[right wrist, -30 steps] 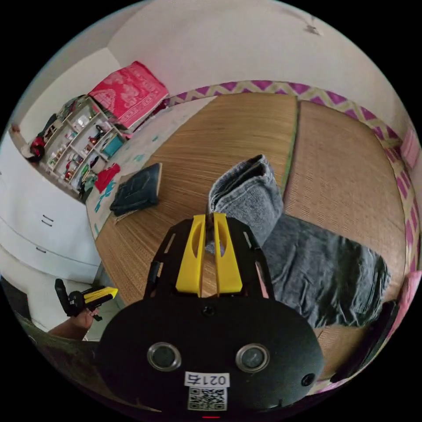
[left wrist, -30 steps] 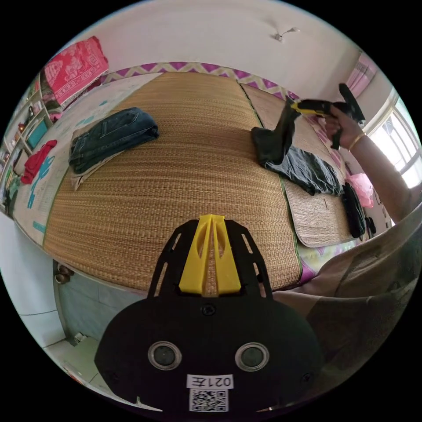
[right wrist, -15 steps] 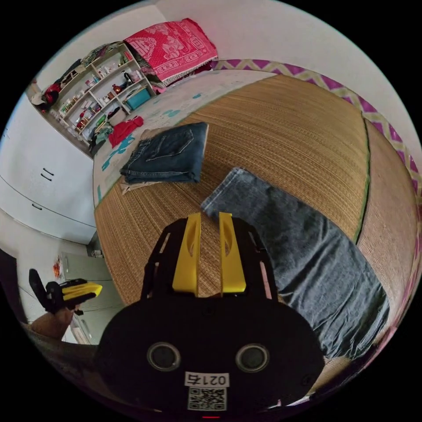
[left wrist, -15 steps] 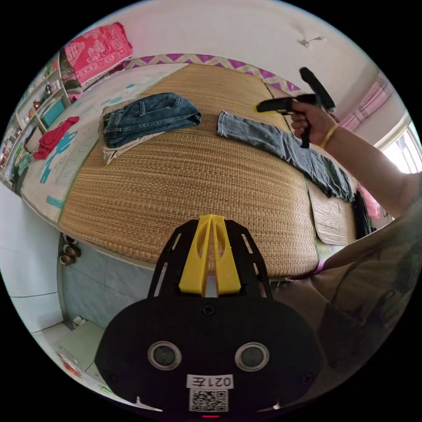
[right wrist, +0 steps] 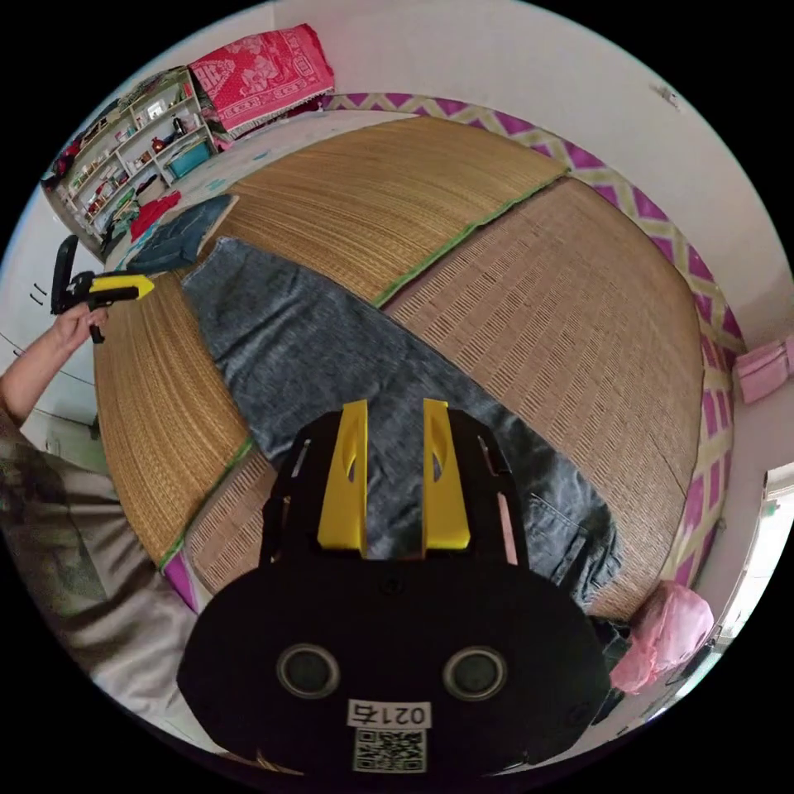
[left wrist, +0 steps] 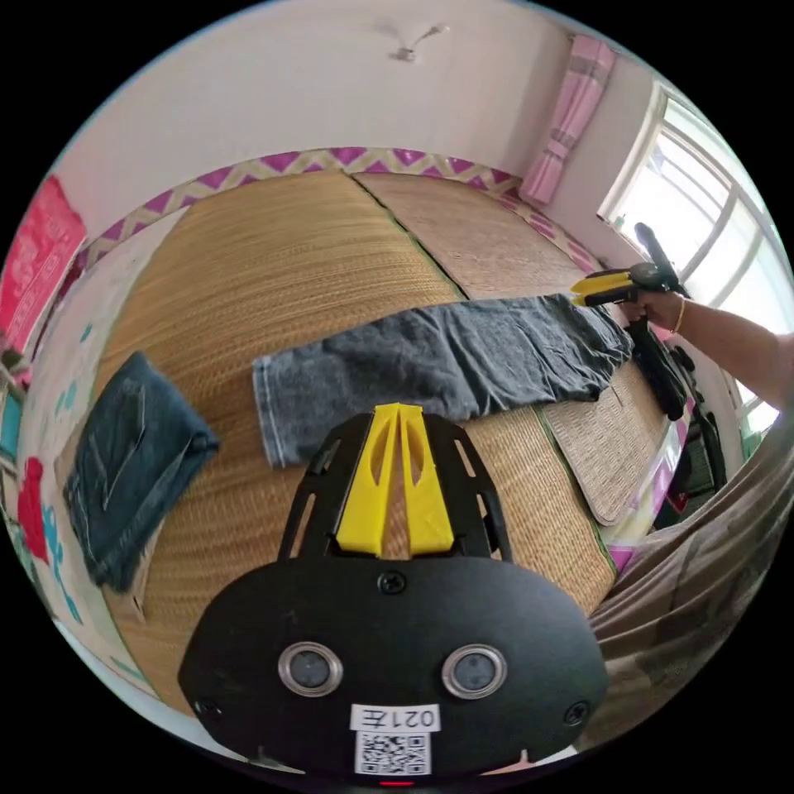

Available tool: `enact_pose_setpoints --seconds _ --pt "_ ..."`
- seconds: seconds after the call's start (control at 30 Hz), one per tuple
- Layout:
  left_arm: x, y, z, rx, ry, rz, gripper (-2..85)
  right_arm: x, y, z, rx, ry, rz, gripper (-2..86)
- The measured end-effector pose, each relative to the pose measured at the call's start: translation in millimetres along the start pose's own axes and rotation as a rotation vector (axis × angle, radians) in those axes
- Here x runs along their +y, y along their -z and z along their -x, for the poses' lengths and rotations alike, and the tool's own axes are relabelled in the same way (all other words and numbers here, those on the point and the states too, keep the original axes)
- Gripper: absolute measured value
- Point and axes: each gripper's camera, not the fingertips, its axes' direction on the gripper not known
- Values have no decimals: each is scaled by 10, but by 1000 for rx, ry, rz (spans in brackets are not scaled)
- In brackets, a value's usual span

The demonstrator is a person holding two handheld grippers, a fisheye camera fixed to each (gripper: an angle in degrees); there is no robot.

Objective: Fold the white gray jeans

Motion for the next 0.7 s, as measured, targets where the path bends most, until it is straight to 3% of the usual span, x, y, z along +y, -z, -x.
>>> enact_pose_setpoints --seconds 0.17,0.33,0.7 --pt "-937 -747 -50 97 -114 99 -4 -54 -299 -888 46 35 155 95" --pt "-1646 -1285 -201 6 -271 156 49 -348 -673 -1619 62 110 230 112" --pt "-2564 -2181 -206 24 -378 343 81 -897 -1451 -2218 -58 253 423 52"
